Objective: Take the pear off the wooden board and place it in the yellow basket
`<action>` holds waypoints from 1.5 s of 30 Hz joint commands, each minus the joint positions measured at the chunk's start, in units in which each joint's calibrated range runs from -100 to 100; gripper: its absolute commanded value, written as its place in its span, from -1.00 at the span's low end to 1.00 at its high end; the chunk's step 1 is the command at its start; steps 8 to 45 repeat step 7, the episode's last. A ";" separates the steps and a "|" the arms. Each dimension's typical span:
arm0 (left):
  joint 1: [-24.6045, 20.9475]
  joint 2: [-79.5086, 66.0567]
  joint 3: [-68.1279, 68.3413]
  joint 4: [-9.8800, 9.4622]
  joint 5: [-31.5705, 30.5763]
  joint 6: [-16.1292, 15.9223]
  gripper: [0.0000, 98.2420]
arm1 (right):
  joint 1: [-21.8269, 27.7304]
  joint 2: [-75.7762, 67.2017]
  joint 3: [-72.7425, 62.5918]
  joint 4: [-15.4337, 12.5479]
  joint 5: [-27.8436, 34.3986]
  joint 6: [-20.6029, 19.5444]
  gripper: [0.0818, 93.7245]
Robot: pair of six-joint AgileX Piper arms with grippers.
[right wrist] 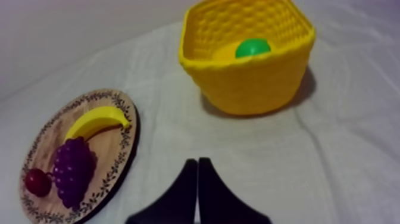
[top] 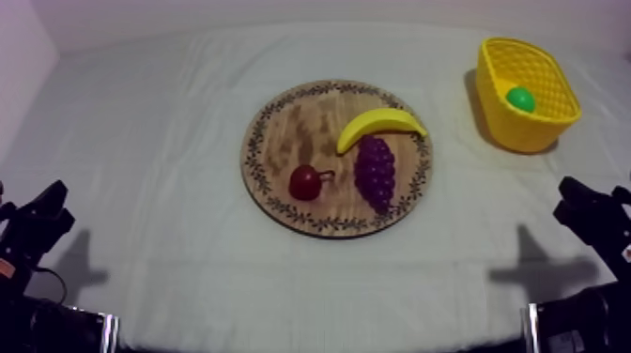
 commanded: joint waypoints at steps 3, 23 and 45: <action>0.00 0.02 -0.02 0.01 0.00 0.02 -1.00 | 0.59 -0.15 0.24 0.05 -0.18 11.63 -0.99; 0.00 0.02 -0.02 0.01 0.00 0.01 -1.00 | 0.76 -0.20 0.32 0.05 -0.30 14.64 -0.99; 0.00 0.02 -0.02 0.01 0.00 0.01 -1.00 | 0.76 -0.20 0.32 0.05 -0.30 14.64 -0.99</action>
